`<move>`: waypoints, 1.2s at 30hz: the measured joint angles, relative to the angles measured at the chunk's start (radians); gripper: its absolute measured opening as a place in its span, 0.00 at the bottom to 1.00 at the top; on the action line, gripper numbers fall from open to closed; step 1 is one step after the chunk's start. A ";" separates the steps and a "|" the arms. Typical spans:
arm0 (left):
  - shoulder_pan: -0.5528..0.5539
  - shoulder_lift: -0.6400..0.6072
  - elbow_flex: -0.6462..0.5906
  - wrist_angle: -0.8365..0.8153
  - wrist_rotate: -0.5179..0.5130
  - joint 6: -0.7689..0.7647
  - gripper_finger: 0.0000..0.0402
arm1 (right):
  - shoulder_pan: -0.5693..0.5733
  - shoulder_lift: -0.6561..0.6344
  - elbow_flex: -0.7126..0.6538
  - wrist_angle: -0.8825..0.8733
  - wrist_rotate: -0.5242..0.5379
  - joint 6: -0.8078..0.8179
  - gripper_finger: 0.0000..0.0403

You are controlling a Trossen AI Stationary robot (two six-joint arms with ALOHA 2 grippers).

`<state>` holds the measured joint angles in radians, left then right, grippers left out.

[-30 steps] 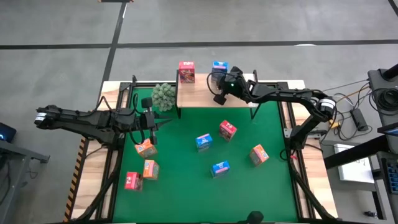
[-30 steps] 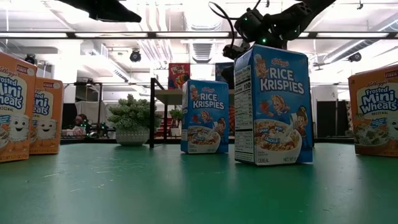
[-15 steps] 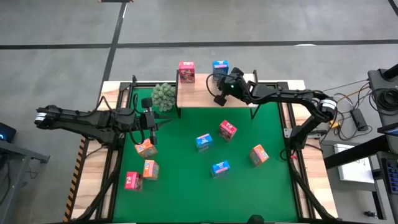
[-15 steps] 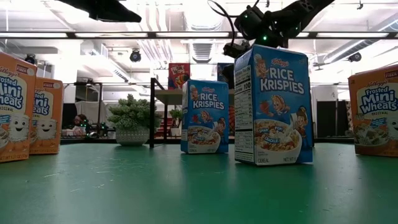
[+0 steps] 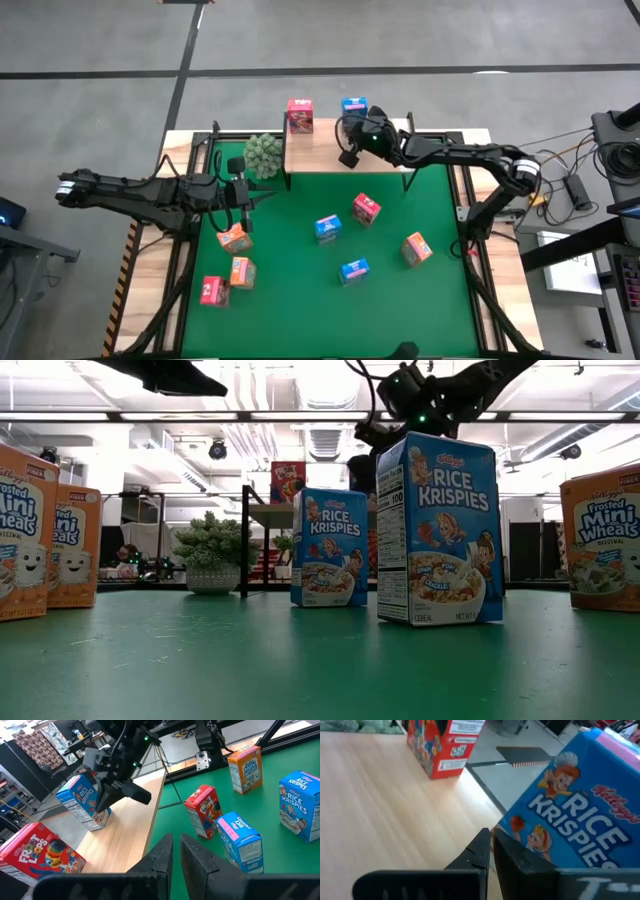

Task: Stack cereal on shelf
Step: Put the top right blue cereal box on the shelf

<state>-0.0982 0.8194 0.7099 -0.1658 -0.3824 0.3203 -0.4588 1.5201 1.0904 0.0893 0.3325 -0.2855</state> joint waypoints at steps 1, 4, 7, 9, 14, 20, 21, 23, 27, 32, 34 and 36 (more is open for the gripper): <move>0.000 0.000 0.000 0.000 0.000 0.000 0.04 | -0.004 0.005 0.000 0.010 0.000 0.000 0.03; 0.000 0.000 0.000 0.000 0.000 0.001 0.04 | -0.014 0.018 0.000 0.018 0.000 0.000 0.03; 0.000 0.000 0.000 0.000 0.000 0.002 0.04 | -0.015 0.021 0.000 0.020 0.001 0.000 0.03; 0.000 0.000 0.000 0.000 0.000 0.003 0.04 | -0.015 0.021 0.000 0.021 0.001 0.004 0.03; 0.000 0.000 0.000 0.000 0.000 0.003 0.04 | -0.016 0.021 0.000 0.021 0.006 0.004 0.03; 0.000 0.000 0.000 0.000 0.000 0.004 0.04 | -0.018 0.021 0.000 0.021 0.008 0.005 0.03; 0.000 0.000 0.000 0.000 0.000 0.007 0.04 | -0.020 0.021 0.000 0.021 0.008 0.005 0.03; 0.000 0.000 0.000 0.000 0.000 0.008 0.04 | -0.022 0.021 0.000 0.022 0.008 0.005 0.03; 0.000 0.000 0.000 0.000 0.000 0.008 0.04 | -0.022 0.020 0.000 0.021 0.008 0.005 0.03; 0.000 0.000 0.000 -0.001 0.000 0.008 0.04 | -0.009 -0.010 0.000 -0.014 0.000 0.041 0.03; 0.000 0.000 0.000 -0.005 0.000 0.008 0.04 | 0.003 -0.036 0.000 -0.073 -0.001 0.057 0.03; 0.000 0.000 0.000 -0.015 0.000 0.006 0.04 | 0.011 -0.071 0.000 -0.147 -0.001 0.079 0.03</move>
<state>-0.0986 0.8192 0.7097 -0.1807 -0.3828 0.3261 -0.4482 1.4496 1.0901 -0.0582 0.3311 -0.2067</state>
